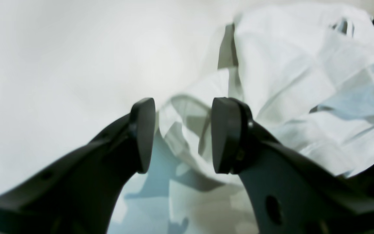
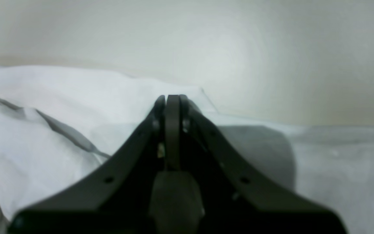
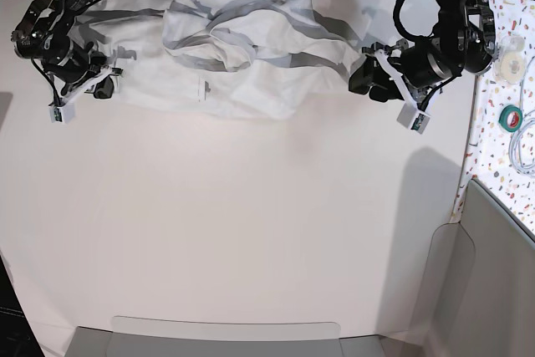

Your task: Layout the t-shirt on the table in an organized manner, then fold the t-shirt properly

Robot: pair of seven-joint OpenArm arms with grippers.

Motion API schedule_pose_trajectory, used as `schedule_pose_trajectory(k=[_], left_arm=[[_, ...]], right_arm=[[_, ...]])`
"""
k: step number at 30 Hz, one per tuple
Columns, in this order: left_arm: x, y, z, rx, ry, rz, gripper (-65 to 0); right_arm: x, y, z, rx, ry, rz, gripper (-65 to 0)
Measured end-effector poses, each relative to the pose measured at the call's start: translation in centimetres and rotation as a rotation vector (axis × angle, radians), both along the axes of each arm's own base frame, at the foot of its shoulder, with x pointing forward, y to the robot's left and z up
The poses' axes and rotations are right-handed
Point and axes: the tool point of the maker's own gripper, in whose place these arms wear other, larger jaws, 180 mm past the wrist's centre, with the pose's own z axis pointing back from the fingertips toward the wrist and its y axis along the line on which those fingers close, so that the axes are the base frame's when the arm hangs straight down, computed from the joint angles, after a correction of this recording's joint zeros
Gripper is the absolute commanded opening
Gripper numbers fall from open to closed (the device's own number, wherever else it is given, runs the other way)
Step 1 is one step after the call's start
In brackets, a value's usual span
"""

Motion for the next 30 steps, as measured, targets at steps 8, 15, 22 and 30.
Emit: schedule_pose_trajectory(k=[8, 15, 22, 30], left_arm=[[0.3, 2.9, -2.3, 0.017, 0.048, 0.068, -36.9], [-0.1, 1.5, -3.9, -0.017, 0.077, 0.046, -36.9], [-0.9, -0.9, -4.6, -0.031, 0.103, -0.026, -36.9], [-1.1, -1.8, -4.6, -0.043, 0.107, -0.05, -37.7]], right_arm=[[-0.1, 0.0, 0.0, 0.0, 0.001, 0.0, -65.0], [-0.1, 0.0, 0.0, 0.0, 0.002, 0.0, -65.0], [-0.1, 0.0, 0.0, 0.0, 0.002, 0.002, -65.0], [-0.1, 0.1, -0.1, 0.0, 0.002, 0.002, -65.0]])
